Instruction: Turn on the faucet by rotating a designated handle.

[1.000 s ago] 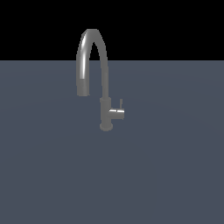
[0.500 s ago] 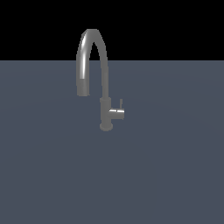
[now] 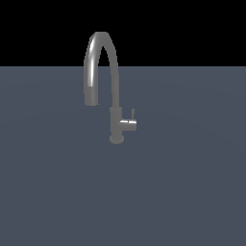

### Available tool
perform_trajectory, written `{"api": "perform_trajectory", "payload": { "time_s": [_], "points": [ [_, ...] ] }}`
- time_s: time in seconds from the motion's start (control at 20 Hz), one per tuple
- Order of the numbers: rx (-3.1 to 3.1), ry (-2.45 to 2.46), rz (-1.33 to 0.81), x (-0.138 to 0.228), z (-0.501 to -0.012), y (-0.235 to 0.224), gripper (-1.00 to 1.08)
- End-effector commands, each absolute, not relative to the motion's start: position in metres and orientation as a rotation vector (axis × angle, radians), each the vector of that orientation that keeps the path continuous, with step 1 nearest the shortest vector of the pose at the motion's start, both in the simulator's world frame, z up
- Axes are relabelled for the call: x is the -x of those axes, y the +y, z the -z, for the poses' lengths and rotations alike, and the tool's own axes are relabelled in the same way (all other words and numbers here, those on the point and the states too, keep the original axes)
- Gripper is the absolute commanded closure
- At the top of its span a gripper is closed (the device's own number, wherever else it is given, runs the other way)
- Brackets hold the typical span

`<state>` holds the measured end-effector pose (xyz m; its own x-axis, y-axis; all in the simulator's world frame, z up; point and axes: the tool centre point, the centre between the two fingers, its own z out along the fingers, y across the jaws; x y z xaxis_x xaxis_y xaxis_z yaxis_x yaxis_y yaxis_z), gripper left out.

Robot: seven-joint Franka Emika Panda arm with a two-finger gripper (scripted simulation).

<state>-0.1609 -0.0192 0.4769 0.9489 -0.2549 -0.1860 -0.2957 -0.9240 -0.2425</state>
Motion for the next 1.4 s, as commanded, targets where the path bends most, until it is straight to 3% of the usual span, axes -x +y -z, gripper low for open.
{"api": "perform_trajectory", "payload": {
  "time_s": [0.0, 1.35],
  "points": [
    [2.782, 0.461, -0.267, 0.146, -0.470, -0.021, 1.08],
    [2.052, 0.963, -0.744, 0.008, -0.339, -0.056, 1.08]
  ]
}}
